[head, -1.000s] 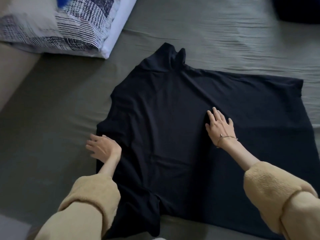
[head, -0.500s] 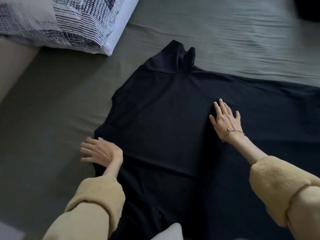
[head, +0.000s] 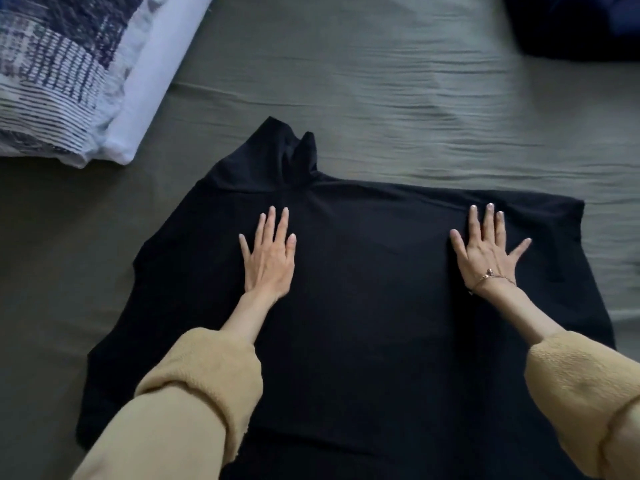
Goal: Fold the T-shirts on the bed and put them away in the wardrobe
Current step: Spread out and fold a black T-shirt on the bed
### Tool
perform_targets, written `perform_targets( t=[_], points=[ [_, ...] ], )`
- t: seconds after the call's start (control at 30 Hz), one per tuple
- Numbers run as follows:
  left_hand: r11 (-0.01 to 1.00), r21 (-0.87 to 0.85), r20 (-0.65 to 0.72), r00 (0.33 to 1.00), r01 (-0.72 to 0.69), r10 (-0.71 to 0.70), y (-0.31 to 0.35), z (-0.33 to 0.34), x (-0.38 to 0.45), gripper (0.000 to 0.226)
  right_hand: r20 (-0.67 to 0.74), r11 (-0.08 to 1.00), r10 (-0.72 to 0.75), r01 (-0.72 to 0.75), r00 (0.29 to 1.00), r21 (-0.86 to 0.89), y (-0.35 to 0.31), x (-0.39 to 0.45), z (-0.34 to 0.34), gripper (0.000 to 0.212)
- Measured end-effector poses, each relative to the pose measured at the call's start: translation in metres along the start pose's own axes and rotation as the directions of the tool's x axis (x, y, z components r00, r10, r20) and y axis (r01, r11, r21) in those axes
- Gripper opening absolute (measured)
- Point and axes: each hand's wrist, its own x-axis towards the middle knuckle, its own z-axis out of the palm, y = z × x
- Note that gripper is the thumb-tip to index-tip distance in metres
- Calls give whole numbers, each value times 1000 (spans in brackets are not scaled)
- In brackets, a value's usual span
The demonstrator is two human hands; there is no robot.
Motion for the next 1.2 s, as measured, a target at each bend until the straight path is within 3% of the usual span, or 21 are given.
perform_targets(
  t=[0.1, 0.2, 0.33, 0.43, 0.5, 0.73, 0.9, 1.03, 1.2],
  points=[
    [1000, 21, 25, 999, 21, -21, 10, 3, 28, 50, -72, 987, 156, -153, 985, 50, 13, 17, -2, 62],
    [1000, 5, -62, 998, -6, 6, 13, -1, 48, 47, -153, 973, 227, -216, 962, 87, 2, 27, -6, 62],
    [999, -37, -300, 954, -31, 19, 12, -16, 84, 30, -239, 990, -114, 131, 964, 56, -51, 49, -16, 48],
    [994, -99, -276, 958, 47, -73, 4, -30, 119, 28, -163, 924, -347, 366, 924, 110, -113, 69, -19, 36],
    [991, -108, -205, 974, 78, -99, -4, -35, 135, 30, -113, 885, -413, 428, 904, 183, -151, 77, -20, 37],
    [990, -89, -168, 978, 112, -126, -18, -42, 173, 32, 73, 857, -445, 401, 893, 324, -227, 104, -20, 46],
    [961, -100, -78, 961, 256, -264, -15, -56, 199, 61, 115, 815, -460, 367, 880, 448, -246, 118, -19, 21],
    [977, -100, -64, 978, 190, -197, -22, -64, 218, 42, 122, 726, -500, 339, 857, 598, -242, 122, -21, 23],
    [979, -102, -143, 972, 174, -188, -27, -61, 228, 35, 24, 765, -453, 375, 891, 523, -237, 124, -14, 31]
  ],
)
